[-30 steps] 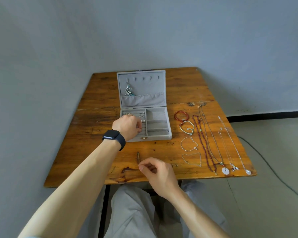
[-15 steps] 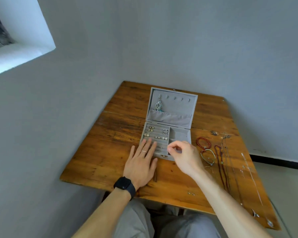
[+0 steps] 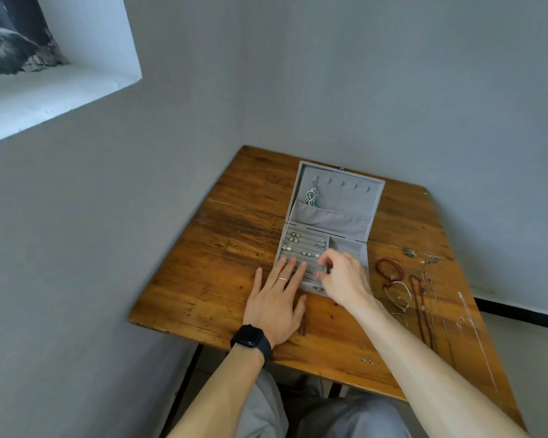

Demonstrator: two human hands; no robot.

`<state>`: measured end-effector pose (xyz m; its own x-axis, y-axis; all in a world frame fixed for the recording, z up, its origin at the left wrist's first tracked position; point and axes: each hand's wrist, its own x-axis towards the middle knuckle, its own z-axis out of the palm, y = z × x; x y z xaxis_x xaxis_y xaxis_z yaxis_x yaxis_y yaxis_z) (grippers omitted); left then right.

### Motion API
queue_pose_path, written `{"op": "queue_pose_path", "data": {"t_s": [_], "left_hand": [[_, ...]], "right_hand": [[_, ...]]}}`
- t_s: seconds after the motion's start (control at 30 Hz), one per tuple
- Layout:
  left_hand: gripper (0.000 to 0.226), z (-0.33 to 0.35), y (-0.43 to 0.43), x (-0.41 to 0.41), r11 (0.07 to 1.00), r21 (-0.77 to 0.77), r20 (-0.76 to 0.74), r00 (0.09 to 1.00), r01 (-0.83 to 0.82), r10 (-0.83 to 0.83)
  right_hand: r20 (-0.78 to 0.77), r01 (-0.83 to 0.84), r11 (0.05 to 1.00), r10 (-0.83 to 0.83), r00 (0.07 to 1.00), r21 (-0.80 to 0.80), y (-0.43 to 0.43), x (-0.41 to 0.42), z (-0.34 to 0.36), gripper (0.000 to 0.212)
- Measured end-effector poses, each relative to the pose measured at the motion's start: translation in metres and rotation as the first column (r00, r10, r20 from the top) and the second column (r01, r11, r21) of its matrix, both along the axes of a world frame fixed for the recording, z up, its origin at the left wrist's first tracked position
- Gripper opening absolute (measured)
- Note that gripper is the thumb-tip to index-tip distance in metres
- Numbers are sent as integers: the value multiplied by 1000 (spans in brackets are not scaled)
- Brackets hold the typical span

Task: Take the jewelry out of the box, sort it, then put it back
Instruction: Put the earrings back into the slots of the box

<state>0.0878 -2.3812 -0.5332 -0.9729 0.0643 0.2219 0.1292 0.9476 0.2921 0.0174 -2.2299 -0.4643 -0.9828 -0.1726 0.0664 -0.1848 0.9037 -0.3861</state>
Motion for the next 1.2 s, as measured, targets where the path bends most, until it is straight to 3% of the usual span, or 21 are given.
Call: {"op": "queue_pose_path", "data": {"t_s": [0.1, 0.23, 0.4, 0.6, 0.87, 1.07, 1.2], "left_hand": [[64, 0, -1, 2, 1000, 3, 3, 1000, -16, 16], [63, 2, -2, 5, 999, -6, 26, 998, -49, 50], [63, 7, -4, 13, 998, -16, 62, 996, -63, 64], [63, 7, -9, 28, 997, -21, 70, 994, -79, 80], [65, 10, -17, 25, 997, -55, 107, 993, -51, 57], [70, 15, -23, 22, 994, -112, 132, 991, -12, 27], [72, 20, -23, 18, 990, -141, 120, 993, 10, 8]], "right_hand": [[16, 45, 999, -45, 999, -15, -2, 1, 3, 4], [-23, 63, 997, -63, 998, 39, -7, 11, 1, 14], [6, 132, 988, -132, 991, -78, -11, 15, 1, 7], [16, 80, 990, -78, 997, -118, -12, 24, -4, 15], [-167, -38, 979, 4, 986, -200, 6, 40, -15, 21], [-223, 80, 997, -76, 972, 6, 54, 38, -20, 18], [-147, 11, 1000, -10, 989, 5, 63, 28, -14, 20]]}}
